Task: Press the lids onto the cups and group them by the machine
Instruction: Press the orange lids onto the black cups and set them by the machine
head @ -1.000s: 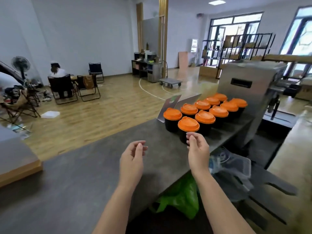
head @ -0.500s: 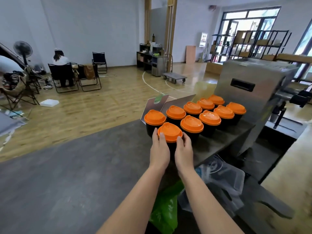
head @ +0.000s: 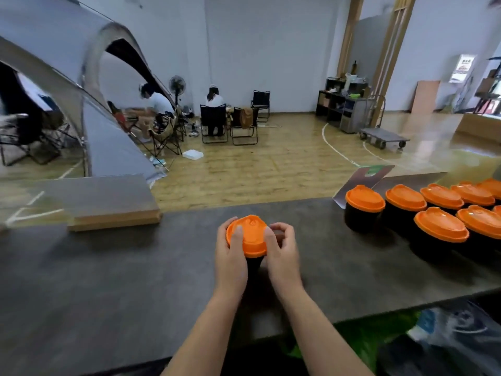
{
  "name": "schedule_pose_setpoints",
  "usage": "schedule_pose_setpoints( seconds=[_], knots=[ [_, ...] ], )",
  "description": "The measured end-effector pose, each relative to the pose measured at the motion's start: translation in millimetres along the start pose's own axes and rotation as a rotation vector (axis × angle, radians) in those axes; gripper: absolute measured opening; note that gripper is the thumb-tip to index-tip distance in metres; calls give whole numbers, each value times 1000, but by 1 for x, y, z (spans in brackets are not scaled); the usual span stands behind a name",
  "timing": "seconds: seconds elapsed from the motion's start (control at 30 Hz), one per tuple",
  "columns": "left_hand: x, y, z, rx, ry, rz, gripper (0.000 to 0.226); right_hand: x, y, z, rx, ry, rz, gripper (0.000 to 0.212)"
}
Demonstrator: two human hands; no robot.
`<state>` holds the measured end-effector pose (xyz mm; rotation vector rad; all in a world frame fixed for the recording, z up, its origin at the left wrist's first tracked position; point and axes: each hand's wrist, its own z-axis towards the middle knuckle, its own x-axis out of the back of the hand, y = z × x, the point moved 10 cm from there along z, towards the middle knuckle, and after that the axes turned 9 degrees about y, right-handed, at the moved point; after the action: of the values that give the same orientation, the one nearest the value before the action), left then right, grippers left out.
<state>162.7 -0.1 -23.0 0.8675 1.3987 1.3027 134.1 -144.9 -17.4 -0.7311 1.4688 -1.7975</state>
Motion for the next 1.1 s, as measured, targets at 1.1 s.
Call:
schedule_pose_setpoints(
  seconds=[1.1],
  knots=[
    [56, 15, 29, -93, 16, -29, 26, -73, -20, -29, -61, -31, 171, 32]
  ],
)
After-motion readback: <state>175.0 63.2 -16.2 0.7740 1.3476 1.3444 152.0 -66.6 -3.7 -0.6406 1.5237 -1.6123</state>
